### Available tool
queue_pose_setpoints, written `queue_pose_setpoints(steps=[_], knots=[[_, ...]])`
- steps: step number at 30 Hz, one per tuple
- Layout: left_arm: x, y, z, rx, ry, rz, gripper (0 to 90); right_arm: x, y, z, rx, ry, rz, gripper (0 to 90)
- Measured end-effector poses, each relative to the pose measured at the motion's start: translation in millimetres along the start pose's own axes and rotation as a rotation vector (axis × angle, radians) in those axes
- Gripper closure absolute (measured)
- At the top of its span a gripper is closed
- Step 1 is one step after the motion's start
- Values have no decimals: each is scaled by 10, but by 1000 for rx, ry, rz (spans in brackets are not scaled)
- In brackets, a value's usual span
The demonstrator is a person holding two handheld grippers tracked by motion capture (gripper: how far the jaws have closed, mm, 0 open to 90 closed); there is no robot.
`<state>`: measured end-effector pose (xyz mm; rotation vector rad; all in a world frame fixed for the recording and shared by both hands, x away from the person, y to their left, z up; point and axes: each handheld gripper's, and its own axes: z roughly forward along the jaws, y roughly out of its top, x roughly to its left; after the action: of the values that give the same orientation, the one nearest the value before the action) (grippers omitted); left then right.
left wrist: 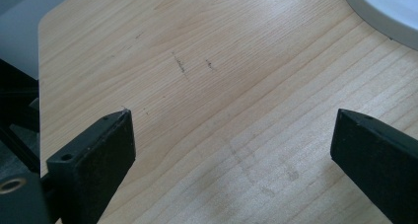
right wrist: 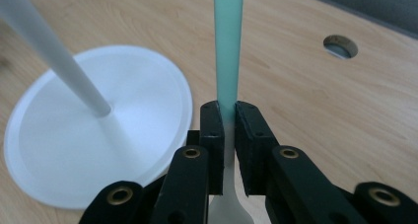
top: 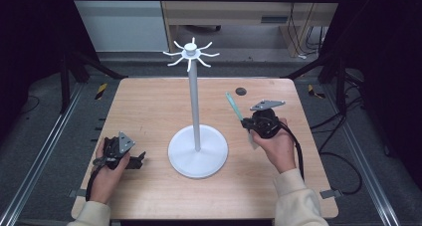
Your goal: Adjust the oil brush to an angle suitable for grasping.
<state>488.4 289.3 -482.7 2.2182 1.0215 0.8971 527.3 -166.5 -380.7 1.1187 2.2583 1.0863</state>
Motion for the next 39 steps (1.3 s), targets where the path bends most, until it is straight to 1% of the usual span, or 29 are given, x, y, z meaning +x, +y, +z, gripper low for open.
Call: queue_pose_setpoints(steps=[1, 2, 4, 6, 7, 9, 10, 14, 20, 21, 22, 24, 28, 29, 32, 39], knots=[[4, 1, 7, -8, 3, 10, 28, 4, 11, -4, -13, -1, 10, 826], [-3, -4, 2, 2, 1, 0, 27, 4, 20, -7, -23, -5, 16, 826], [-4, -8, 1, 2, 0, 1, 27, 4, 24, -6, -32, -9, 21, 826], [5, -16, -8, 0, 5, -3, 27, 2, 24, -4, -55, -8, 38, 826], [7, -16, -5, -3, 6, -5, 27, -2, 20, -6, -66, -9, 39, 826], [6, -13, 0, -2, 5, -5, 27, 2, 21, -18, -69, -7, 34, 826], [2, -10, -1, -3, 4, -4, 27, 6, 18, -31, -74, -12, 28, 826], [9, -3, -14, -10, 5, -10, 27, 27, -5, -91, -107, -7, 37, 826], [21, -1, -26, -17, 5, -13, 27, 67, 4, -208, -177, 5, 56, 826], [21, -1, -26, -17, 5, -13, 27, 67, 4, -208, -177, 5, 56, 826], [19, 3, -24, -18, 2, -11, 27, 93, 16, -255, -203, 7, 53, 826], [17, 5, -21, -16, 0, -9, 27, 110, 27, -291, -220, 7, 50, 826], [18, 6, -22, -19, 0, -11, 27, 133, 48, -347, -242, 11, 49, 826], [21, 4, -22, -17, 0, -12, 27, 152, 65, -378, -255, 14, 49, 826], [25, 4, -21, -17, 0, -11, 27, 175, 88, -415, -262, 25, 45, 826], [26, 4, -24, -17, 1, -12, 27, 215, 138, -514, -296, 21, 31, 826]])
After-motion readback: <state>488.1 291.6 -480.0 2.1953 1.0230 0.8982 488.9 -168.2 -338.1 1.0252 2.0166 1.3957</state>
